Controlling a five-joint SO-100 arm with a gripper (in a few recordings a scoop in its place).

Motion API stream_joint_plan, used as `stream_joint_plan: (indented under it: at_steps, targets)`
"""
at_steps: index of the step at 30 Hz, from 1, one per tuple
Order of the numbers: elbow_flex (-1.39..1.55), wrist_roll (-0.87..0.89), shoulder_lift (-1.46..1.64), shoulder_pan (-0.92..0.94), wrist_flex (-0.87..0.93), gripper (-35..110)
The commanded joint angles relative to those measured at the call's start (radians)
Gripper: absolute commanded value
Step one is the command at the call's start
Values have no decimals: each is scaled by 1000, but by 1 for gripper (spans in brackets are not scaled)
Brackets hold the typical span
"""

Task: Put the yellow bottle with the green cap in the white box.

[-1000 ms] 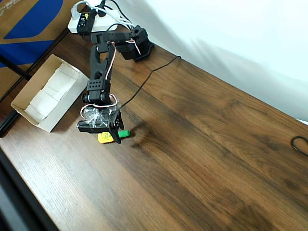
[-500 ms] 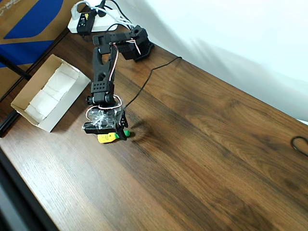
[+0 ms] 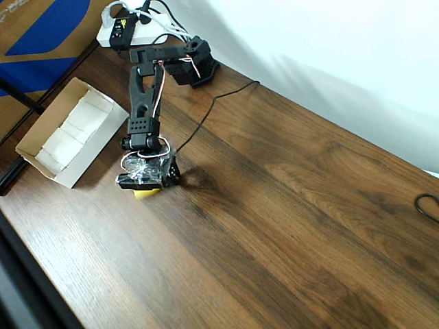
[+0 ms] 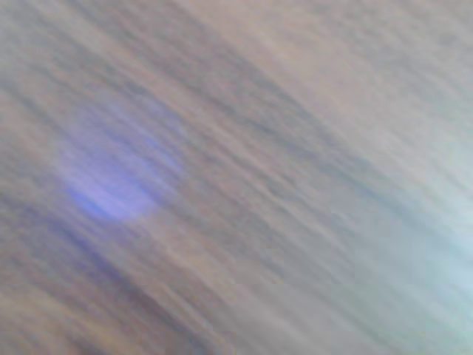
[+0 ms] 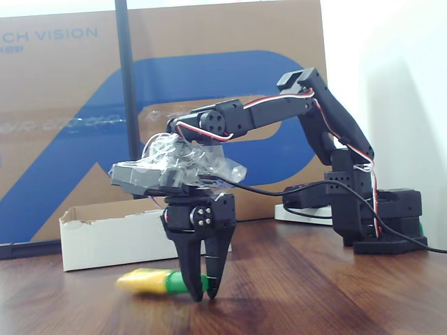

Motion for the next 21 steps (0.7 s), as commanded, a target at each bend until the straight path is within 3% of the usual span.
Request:
stream_joint_plan:
  at_steps: [1,21]
  targets:
    - [12,-21,118,0,9,0]
    - [117,18,344,57,-15,0]
